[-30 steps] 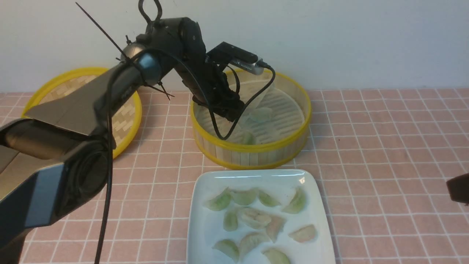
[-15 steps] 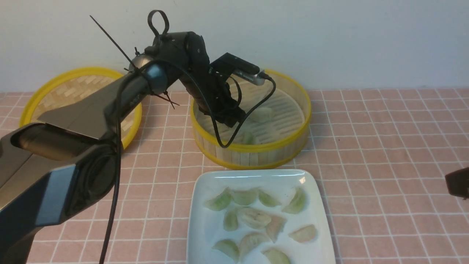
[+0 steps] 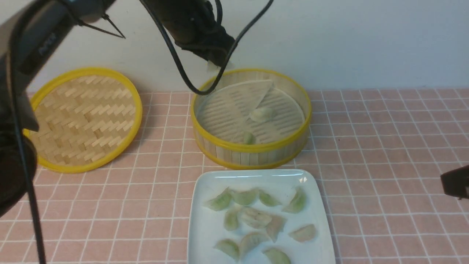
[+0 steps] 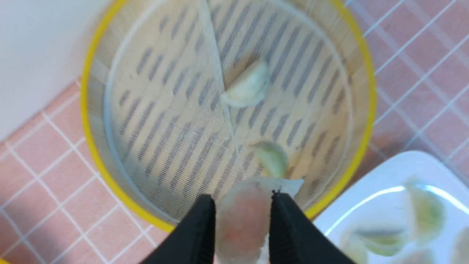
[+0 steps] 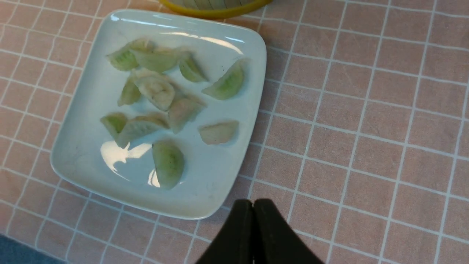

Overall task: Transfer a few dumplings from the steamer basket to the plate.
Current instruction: Use the left arm to put the dumpling into the plate

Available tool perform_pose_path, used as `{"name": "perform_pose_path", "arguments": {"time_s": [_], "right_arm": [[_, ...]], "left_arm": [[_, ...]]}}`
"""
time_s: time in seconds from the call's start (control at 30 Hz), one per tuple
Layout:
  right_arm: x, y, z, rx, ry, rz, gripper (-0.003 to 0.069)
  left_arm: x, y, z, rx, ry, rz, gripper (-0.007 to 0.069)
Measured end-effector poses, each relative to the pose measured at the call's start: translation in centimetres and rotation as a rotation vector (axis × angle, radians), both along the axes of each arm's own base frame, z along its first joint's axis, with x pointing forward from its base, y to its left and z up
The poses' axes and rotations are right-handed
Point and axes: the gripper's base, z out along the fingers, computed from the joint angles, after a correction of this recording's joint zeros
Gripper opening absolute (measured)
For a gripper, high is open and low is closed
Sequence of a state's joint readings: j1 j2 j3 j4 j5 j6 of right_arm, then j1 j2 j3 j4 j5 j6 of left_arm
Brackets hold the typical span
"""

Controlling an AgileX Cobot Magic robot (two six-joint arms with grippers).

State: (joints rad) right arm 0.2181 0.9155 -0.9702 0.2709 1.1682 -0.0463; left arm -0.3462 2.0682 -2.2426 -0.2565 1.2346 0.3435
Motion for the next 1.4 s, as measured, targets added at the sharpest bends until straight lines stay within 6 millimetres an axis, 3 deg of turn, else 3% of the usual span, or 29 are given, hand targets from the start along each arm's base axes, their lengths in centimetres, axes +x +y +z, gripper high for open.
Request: {"name": "perform_pose_path", "arguments": {"time_s": [0.13,0.2,0.37,0.4,0.5,0.7,1.07,1.17,1.3,1.4], "right_arm": [[0.0,0.1,0.0,0.017,0.003,0.002,-0.0015],[0.0,0.2,0.1,0.024,0.004,0.003,-0.0015],[-0.1,0.3,0.1,0.035,0.006,0.005,-0.0015],[-0.1,0.3,0.1,0.036,0.006,0.006,-0.0015],[0.0,0.3,0.1,0.035,0.000,0.009,-0.0015],[0.0,0.3,0.2,0.039,-0.006,0.008,-0.0015],[0.9,0.5,0.7,0.047,-0.050,0.001,-0.0015],[2.3,0.8,1.5,0.041,-0.057,0.014,-0.0015],[6.4,2.1,2.4,0.012,-0.051,0.086,-0.0015],[9.5,3.8,2.5,-0.013,-0.069,0.166,-0.0015]], "left_arm": [[-2.1,0.5,1.2,-0.038,0.035,0.021,0.0169],[-3.5,0.9,0.3,-0.032,0.103,0.029,0.0162],[-8.0,1.5,-6.5,0.014,0.401,0.023,0.0162],[-8.2,1.5,-6.8,0.017,0.412,0.021,0.0162],[-11.5,0.3,-11.7,0.084,0.577,-0.054,0.0162],[-15.4,-2.0,-15.9,0.152,0.653,-0.141,0.0162],[-16.4,-4.3,-16.4,0.138,0.550,-0.198,0.0181],[-16.4,-4.3,-16.6,0.153,0.554,-0.203,0.0266],[-16.6,-4.1,-16.7,0.175,0.577,-0.214,0.0440],[-16.6,-3.9,-16.6,0.202,0.589,-0.218,0.0482]]}}
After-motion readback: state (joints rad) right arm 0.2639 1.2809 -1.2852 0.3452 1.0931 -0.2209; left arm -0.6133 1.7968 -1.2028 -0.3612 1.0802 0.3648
